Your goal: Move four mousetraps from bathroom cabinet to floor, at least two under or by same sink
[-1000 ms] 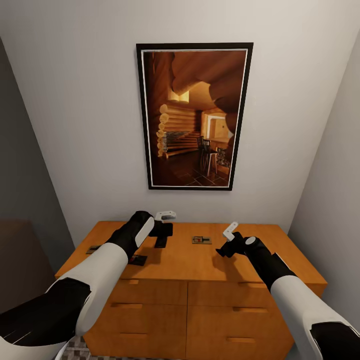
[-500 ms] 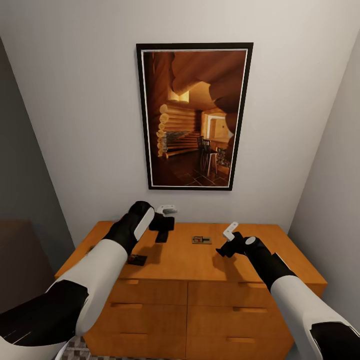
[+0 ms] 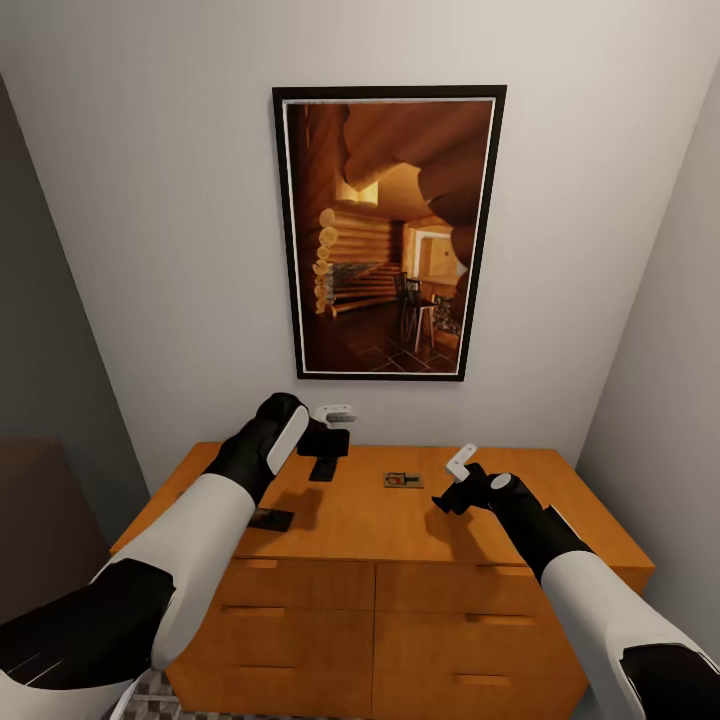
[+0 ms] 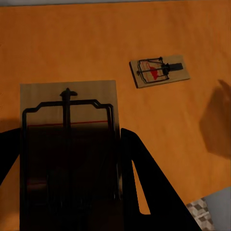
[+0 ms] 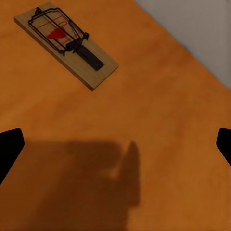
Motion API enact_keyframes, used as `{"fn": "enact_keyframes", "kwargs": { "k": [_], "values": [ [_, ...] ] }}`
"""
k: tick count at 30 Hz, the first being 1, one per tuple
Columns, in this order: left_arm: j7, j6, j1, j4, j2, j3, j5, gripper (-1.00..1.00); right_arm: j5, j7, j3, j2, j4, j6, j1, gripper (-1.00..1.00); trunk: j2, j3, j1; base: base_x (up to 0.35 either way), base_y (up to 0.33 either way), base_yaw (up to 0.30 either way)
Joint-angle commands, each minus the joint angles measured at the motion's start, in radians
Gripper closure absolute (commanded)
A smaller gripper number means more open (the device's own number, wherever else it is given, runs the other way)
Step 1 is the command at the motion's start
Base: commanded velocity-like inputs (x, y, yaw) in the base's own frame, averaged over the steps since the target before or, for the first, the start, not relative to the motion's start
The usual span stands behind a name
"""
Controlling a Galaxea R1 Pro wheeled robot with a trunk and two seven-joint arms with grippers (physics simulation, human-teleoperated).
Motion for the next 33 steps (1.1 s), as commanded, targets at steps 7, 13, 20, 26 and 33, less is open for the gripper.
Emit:
{"fn": "enact_keyframes", "kwargs": {
  "k": [7, 13, 20, 26, 33],
  "values": [
    [-0.002, 0.0, 0.006, 0.0, 0.0, 0.002, 0.004, 1.0, 0.0, 0.0, 0.0, 0.0, 0.0, 0.0, 0.0, -1.0, 0.0, 0.0, 0.0, 0.0, 0.0, 0.0],
    [-0.003, -0.002, 0.01, 0.009, 0.0, 0.004, 0.005, 1.0, 0.0, 0.001, 0.0, 0.001, 0.0, 0.002, 0.0, -1.0, 0.0, 0.0, 0.0, 0.0, 0.0, 0.0],
    [-0.005, -0.008, 0.012, 0.027, 0.0, 0.008, 0.021, 1.0, -0.001, 0.011, 0.0, 0.002, -0.001, 0.005, 0.0, -1.0, 0.0, 0.0, 0.0, 0.0, 0.0, 0.0],
    [-0.001, -0.015, 0.013, 0.03, 0.0, 0.007, 0.083, 1.0, -0.003, 0.004, -0.001, 0.004, -0.001, 0.006, 0.0, -1.0, 0.0, 0.0, 0.0, 0.0, 0.0, 0.0],
    [-0.001, -0.016, 0.013, 0.023, 0.0, 0.004, 0.094, 1.0, -0.003, 0.004, -0.001, 0.005, -0.001, 0.004, 0.0, -1.0, 0.0, 0.0, 0.0, 0.0, 0.0, 0.0]
  ]
}}
